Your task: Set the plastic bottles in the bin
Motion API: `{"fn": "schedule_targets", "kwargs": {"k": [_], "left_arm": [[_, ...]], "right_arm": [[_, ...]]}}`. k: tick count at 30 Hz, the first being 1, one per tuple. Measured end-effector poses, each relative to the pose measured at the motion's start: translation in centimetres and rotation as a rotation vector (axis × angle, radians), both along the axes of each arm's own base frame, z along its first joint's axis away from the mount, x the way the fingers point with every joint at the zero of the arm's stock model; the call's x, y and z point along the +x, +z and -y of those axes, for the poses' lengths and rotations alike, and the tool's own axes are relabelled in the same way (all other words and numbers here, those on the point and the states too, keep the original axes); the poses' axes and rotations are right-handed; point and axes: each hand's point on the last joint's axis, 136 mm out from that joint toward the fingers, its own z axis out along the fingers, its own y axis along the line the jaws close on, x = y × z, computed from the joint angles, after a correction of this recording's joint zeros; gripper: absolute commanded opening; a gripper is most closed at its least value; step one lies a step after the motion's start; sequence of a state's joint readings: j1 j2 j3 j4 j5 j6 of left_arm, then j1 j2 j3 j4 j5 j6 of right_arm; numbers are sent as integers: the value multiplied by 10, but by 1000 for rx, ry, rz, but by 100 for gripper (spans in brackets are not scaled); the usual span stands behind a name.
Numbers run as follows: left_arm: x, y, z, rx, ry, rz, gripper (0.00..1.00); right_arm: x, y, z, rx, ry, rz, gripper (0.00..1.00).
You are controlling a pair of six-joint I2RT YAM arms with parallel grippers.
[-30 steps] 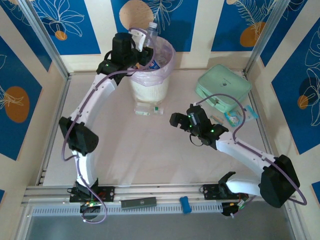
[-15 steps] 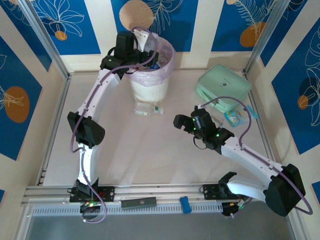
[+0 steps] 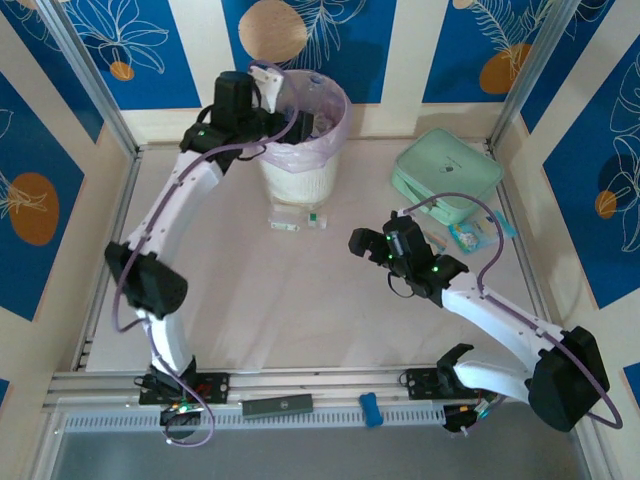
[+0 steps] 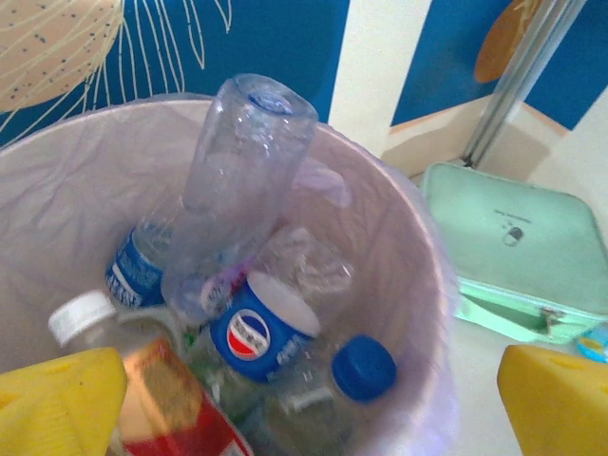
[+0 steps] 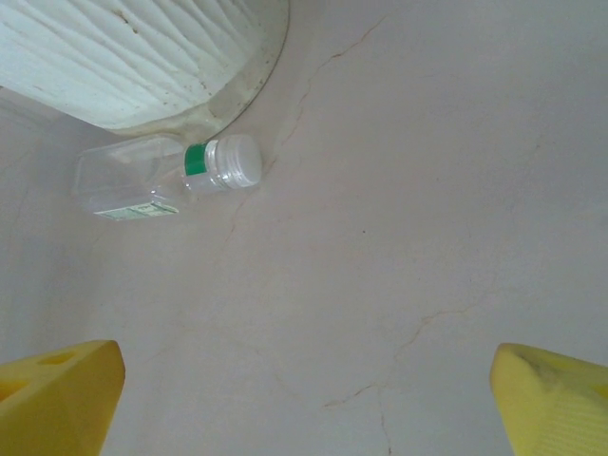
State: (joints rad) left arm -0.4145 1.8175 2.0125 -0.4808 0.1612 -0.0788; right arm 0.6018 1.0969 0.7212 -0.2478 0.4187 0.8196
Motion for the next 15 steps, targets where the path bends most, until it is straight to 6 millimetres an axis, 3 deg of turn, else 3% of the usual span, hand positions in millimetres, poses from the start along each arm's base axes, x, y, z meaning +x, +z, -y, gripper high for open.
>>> {"fn": "schedule_targets", "kwargs": {"k": [4, 8, 11, 15], "left_arm": [[-38, 10, -16, -65, 11, 39, 100], [-69, 2, -31, -122, 33, 57, 100], [-83, -21, -38, -148, 48, 36, 97], [-94, -78, -42, -150, 63, -61, 96]], "right_arm": [[1, -8, -1, -12, 2, -22, 99], [3, -14, -2, -16, 3, -38, 99], [5, -18, -4, -15, 7, -48, 99], [8, -21, -9, -10, 16, -57, 99]]}}
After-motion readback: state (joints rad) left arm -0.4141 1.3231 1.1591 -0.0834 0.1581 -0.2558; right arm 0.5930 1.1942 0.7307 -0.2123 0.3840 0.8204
